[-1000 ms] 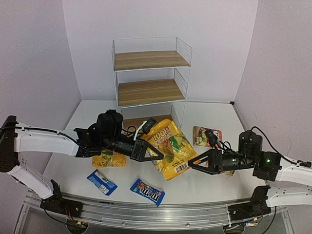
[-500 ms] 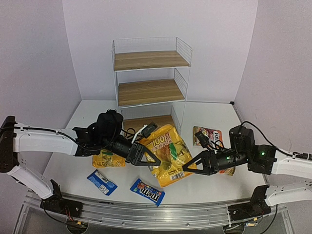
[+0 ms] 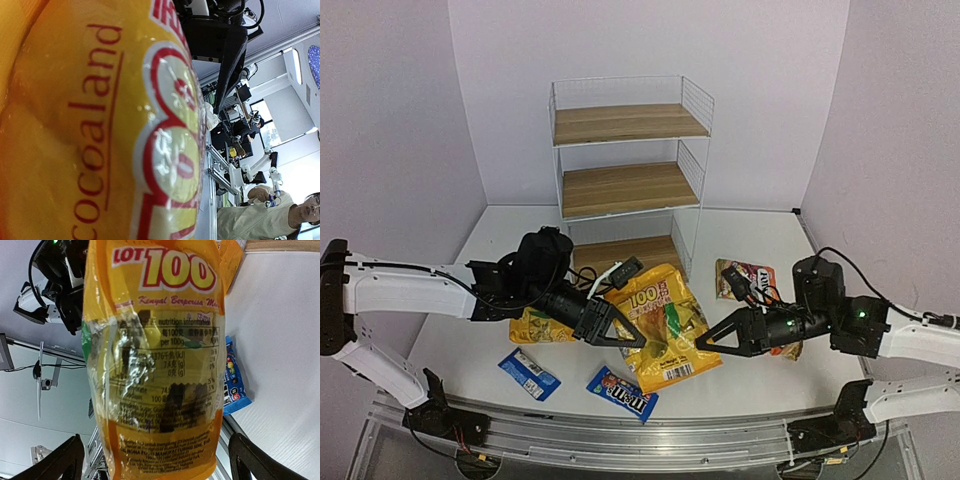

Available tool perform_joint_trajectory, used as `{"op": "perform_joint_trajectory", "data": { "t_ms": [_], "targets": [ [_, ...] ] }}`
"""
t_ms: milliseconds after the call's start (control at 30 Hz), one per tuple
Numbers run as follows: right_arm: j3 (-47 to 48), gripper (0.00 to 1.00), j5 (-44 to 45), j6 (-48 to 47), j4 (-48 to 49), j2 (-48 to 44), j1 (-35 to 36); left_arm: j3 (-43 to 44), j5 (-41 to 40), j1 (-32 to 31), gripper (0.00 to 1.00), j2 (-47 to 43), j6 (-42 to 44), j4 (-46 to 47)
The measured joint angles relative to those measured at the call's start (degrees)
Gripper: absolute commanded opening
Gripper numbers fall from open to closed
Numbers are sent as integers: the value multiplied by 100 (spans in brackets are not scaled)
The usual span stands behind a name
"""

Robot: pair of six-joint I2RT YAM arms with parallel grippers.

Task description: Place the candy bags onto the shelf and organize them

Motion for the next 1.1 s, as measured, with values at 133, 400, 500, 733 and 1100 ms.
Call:
{"op": "perform_joint_trajectory", "data": {
  "t_ms": [133, 400, 500, 733, 1100],
  "targets": [
    [1, 77, -312, 143, 286, 425, 0, 3, -13, 0, 0, 2, -2, 7],
    [-26, 40, -460, 342, 738, 569, -8, 80, -14, 16, 0, 42, 4, -29],
    [-66, 7, -509, 481, 975, 650, -19, 110, -40, 27, 0, 99, -3, -59],
    [-348, 0, -152, 760, 1246, 674, -24, 195, -695, -13, 91, 269, -127, -377],
    [-353, 0, 1165, 634, 1261, 1262, -26, 193, -4044, -11, 100, -1216, -832, -1784]
  ]
}}
